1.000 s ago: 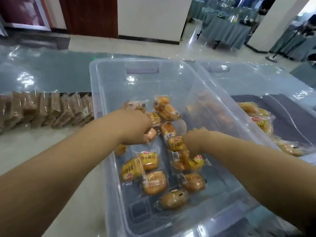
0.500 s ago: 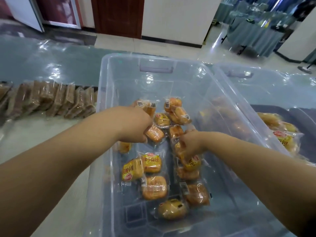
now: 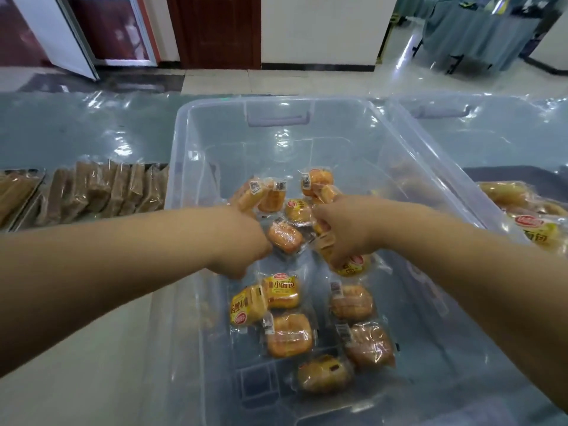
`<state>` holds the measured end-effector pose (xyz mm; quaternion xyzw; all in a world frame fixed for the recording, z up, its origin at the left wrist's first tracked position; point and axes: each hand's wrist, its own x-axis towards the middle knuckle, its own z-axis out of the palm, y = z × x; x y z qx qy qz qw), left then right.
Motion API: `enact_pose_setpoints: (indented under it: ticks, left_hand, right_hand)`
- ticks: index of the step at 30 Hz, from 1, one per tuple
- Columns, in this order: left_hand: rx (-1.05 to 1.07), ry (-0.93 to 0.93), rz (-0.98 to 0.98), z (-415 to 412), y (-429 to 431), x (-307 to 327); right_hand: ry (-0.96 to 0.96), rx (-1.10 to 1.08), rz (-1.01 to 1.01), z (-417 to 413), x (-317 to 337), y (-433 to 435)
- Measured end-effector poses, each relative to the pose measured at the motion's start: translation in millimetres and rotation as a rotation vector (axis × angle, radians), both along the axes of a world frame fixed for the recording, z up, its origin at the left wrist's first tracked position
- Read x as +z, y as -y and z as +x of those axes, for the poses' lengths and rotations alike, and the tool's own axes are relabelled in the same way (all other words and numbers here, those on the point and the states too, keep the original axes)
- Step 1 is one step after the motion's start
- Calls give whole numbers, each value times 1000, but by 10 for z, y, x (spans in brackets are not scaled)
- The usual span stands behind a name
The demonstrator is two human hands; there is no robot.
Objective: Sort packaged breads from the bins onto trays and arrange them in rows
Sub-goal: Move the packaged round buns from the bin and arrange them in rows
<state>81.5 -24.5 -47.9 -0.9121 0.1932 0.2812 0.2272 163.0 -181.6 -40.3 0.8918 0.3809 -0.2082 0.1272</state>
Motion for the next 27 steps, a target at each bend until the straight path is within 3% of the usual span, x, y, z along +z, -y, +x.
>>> enact_pose_setpoints:
  ticks: [7, 13, 17, 20, 27]
  left_hand:
    - [-292, -196, 242, 170, 313, -322]
    - [-378, -386, 229, 189, 439, -643]
    - [-300, -422, 235, 325, 448, -674]
    - [-313, -336, 171, 524, 440, -635]
    - [60, -402, -27, 665, 446, -756]
  right_hand:
    - [-25, -51, -129, -61, 271, 225]
    - [-124, -152, -108, 28, 124, 398]
    - [-140, -189, -58, 118, 122, 414]
    - [-138, -169, -55, 153, 94, 404]
    - [-169, -165, -66, 183, 76, 404]
